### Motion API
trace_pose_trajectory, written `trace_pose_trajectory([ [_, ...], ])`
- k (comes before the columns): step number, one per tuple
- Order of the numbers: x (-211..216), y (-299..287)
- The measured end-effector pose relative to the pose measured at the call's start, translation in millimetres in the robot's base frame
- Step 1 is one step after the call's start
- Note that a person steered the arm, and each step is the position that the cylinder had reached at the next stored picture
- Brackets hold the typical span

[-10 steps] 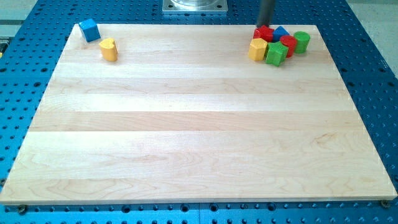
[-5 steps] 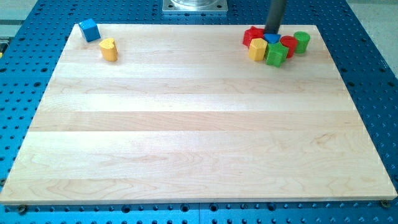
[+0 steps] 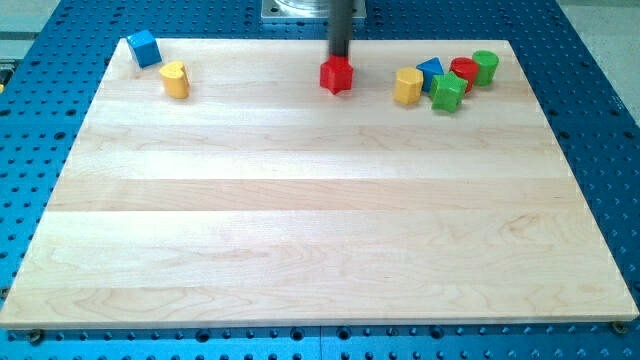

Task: Move the red star diagonally bottom right to the heart

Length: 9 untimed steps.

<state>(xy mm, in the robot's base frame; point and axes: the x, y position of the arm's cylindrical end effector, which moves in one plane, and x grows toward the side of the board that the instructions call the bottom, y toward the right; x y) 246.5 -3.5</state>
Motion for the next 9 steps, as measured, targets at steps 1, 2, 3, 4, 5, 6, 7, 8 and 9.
trace_pose_trajectory([
  [1, 34, -45],
  [2, -4, 23],
  [3, -19, 56],
  [4, 1, 73],
  [5, 38, 3],
  [6, 64, -40],
  [7, 49, 35],
  [8, 62, 54],
  [9, 93, 11],
])
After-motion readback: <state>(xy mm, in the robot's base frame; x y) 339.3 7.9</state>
